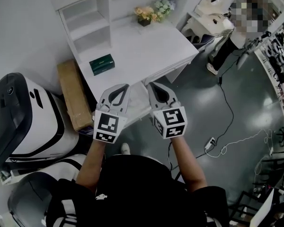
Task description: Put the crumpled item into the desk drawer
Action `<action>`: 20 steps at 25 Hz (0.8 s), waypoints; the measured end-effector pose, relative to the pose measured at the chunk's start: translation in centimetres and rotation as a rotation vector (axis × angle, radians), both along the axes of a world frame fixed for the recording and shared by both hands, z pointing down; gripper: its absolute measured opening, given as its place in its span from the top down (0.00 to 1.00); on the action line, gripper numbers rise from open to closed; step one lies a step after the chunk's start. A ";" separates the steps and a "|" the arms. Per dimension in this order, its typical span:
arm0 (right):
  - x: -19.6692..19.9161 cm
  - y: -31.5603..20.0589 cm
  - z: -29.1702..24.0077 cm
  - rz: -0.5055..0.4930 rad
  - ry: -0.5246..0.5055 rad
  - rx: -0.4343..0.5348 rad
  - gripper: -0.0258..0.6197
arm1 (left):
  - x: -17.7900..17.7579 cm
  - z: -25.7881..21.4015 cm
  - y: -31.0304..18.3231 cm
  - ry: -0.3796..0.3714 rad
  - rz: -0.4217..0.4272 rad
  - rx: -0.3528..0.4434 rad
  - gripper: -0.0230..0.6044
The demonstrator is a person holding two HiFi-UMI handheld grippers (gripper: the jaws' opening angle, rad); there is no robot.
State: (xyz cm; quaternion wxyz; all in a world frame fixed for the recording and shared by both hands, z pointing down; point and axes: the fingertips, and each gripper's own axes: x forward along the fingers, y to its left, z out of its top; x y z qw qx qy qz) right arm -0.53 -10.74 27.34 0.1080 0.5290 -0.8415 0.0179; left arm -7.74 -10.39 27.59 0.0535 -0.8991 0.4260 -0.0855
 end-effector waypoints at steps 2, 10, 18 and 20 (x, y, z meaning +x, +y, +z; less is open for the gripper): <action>0.3 0.9 -0.5 0.000 -0.002 0.009 0.97 | 0.4 -0.5 0.9 0.000 0.001 0.010 0.95; 1.9 4.4 -1.5 -0.001 -0.013 0.027 0.97 | 1.4 -1.7 4.4 0.024 -0.012 0.039 0.95; 2.9 8.1 -2.4 -0.016 -0.029 0.047 0.97 | 2.0 -2.6 8.3 0.026 -0.041 0.052 0.95; 3.2 9.1 -2.6 -0.018 -0.032 0.049 0.97 | 2.1 -2.8 9.4 0.026 -0.046 0.053 0.95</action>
